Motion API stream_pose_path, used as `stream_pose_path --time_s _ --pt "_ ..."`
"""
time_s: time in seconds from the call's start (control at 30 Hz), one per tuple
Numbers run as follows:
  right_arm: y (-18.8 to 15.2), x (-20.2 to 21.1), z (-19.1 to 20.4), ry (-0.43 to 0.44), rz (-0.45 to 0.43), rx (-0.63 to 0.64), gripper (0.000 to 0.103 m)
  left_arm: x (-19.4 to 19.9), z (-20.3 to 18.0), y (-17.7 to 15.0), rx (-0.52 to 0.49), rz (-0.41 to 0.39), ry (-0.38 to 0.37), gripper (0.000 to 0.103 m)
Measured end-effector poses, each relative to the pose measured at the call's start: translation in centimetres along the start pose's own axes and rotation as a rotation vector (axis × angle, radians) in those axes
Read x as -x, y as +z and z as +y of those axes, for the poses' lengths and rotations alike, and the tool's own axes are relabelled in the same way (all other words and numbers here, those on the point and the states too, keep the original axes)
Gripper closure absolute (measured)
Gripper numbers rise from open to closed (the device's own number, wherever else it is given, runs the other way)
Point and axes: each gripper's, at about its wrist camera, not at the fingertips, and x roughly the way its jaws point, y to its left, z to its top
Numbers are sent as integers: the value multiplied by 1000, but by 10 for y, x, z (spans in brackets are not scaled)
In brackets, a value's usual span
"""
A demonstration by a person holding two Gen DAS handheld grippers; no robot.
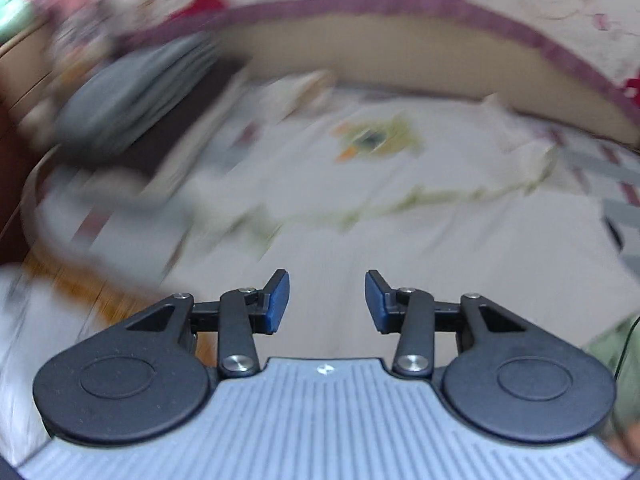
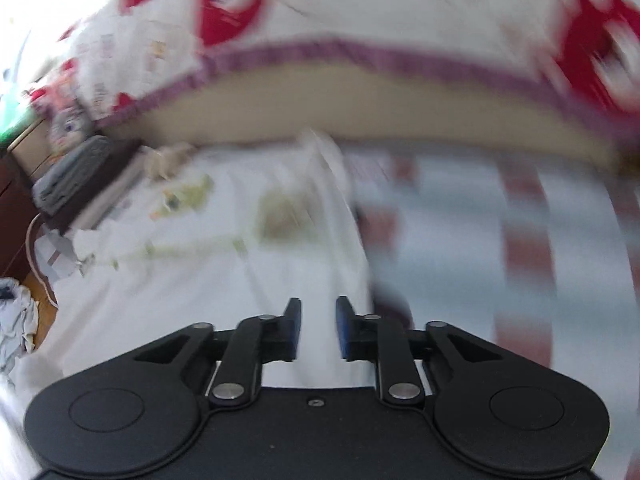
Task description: Fold clothes
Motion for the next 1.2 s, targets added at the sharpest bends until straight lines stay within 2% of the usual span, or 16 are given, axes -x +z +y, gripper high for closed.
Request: stream_pose_path --time_s 0.1,0.13,0.23,0.27,0.33,0.37,0.47,0.5,0.53,0.6,0.63,0.73,0.83,1.0,1.1,1.2 --pt "79 -29 21 96 31 104 77 -46 -40 53 -90 -26 -80 61" --pt "105 -41 25 137 55 122 78 -62 -55 70 -118 -34 -106 54" --pt "125 -59 31 121 85 153 78 -107 -100 105 -177 -61 -180 52" --pt "129 -64 32 110 93 162 78 -117 -116 111 -207 -95 -181 52" --pt "137 -74 35 87 109 180 77 -117 -140 110 -218 -222 -59 55" --pt "141 -79 36 75 117 190 78 -113 -145 110 -199 -275 -32 55" --pt "153 -94 40 41 141 217 74 -119 -148 111 -191 -311 -238 55" --pt "157 -99 42 30 149 226 74 -125 -150 113 -195 -306 -299 55" --pt "162 -104 43 18 157 235 74 -139 -157 119 -208 -271 -308 55" --pt "159 -127 27 3 134 129 74 -169 -170 130 -193 -203 -324 56" --pt "156 -140 16 -4 118 63 74 -185 -173 136 -155 -173 -362 56" --pt "144 -189 -13 -35 135 -70 96 -225 -172 144 -8 -147 -517 56" --pt "133 -218 -34 -18 67 -52 96 -253 -174 142 9 -101 -525 56" --pt "121 -274 -53 64 106 -33 88 -286 -182 139 -80 -80 -497 56" --pt "115 -311 -53 19 150 10 84 -300 -179 141 -72 -50 -491 56" --pt "114 -328 -54 -17 128 50 70 -315 -175 142 -67 -16 -473 55"
